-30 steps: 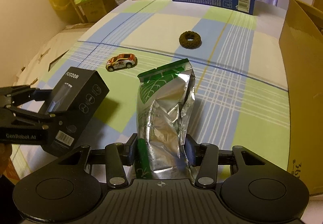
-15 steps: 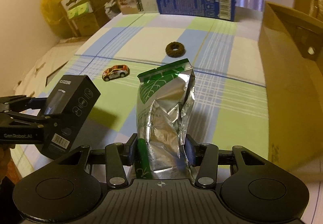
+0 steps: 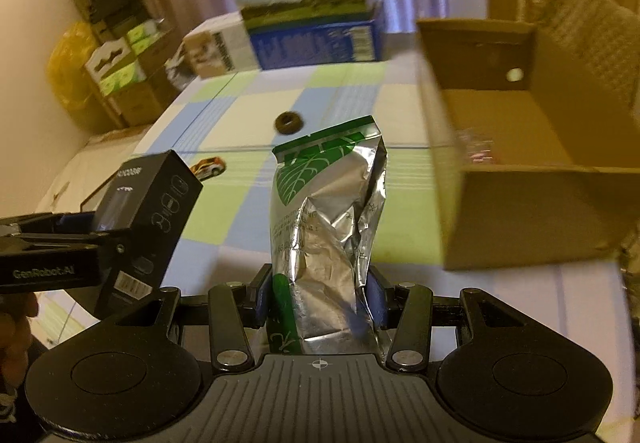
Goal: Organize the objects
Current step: 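Carry the tea bag and FLYCO box toward the cardboard box, then lower the FLYCO box into the cardboard box with the left gripper while the right holds the tea bag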
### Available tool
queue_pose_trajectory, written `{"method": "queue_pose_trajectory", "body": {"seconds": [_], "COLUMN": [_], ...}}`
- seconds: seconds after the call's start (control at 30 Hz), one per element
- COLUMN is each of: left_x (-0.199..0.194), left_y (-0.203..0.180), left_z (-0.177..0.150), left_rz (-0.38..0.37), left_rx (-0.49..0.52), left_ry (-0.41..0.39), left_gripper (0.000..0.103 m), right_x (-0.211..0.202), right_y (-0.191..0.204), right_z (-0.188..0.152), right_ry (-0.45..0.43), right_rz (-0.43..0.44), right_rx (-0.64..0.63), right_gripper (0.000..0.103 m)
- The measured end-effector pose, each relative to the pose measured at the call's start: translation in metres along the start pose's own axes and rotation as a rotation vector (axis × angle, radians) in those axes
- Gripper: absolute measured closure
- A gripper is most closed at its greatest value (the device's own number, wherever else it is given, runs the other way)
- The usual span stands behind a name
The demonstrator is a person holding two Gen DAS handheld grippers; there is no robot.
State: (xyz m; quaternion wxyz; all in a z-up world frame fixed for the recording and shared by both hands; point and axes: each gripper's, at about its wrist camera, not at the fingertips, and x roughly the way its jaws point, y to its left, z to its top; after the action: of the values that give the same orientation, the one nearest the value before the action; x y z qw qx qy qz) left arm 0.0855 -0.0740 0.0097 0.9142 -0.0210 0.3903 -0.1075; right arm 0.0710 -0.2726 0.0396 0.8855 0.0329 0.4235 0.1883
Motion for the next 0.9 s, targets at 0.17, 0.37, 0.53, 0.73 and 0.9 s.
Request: {"method": "queue_pose_trajectory", "body": {"seconds": [0.17, 0.37, 0.53, 0.73, 0.9], "left_x": [-0.006, -0.01, -0.014, -0.015, -0.017], "left_y": [-0.032, -0.067, -0.092, -0.106, -0.108], "left_z": [0.004, 0.016, 0.028, 0.035, 0.04], "left_rz": [-0.046, -0.087, -0.113, -0.121, -0.119], "left_rx": [0.021, 0.074, 0.117, 0.127, 0.13], "left_ry": [-0.011, -0.021, -0.032, -0.029, -0.031], "left_gripper": [0.026, 0.026, 0.026, 0.026, 0.026], "right_x": [-0.04, -0.078, -0.098, -0.107, -0.109], "right_y": [-0.02, -0.05, -0.065, -0.077, -0.083], "right_z": [0.004, 0.014, 0.025, 0.031, 0.036], "right_ry": [-0.047, -0.099, -0.134, -0.155, -0.163], "right_rz": [-0.058, -0.114, -0.14, -0.153, -0.156], "right_rx": [0.039, 0.092, 0.114, 0.129, 0.133], "right_gripper": [0.059, 0.059, 0.059, 0.059, 0.059]}}
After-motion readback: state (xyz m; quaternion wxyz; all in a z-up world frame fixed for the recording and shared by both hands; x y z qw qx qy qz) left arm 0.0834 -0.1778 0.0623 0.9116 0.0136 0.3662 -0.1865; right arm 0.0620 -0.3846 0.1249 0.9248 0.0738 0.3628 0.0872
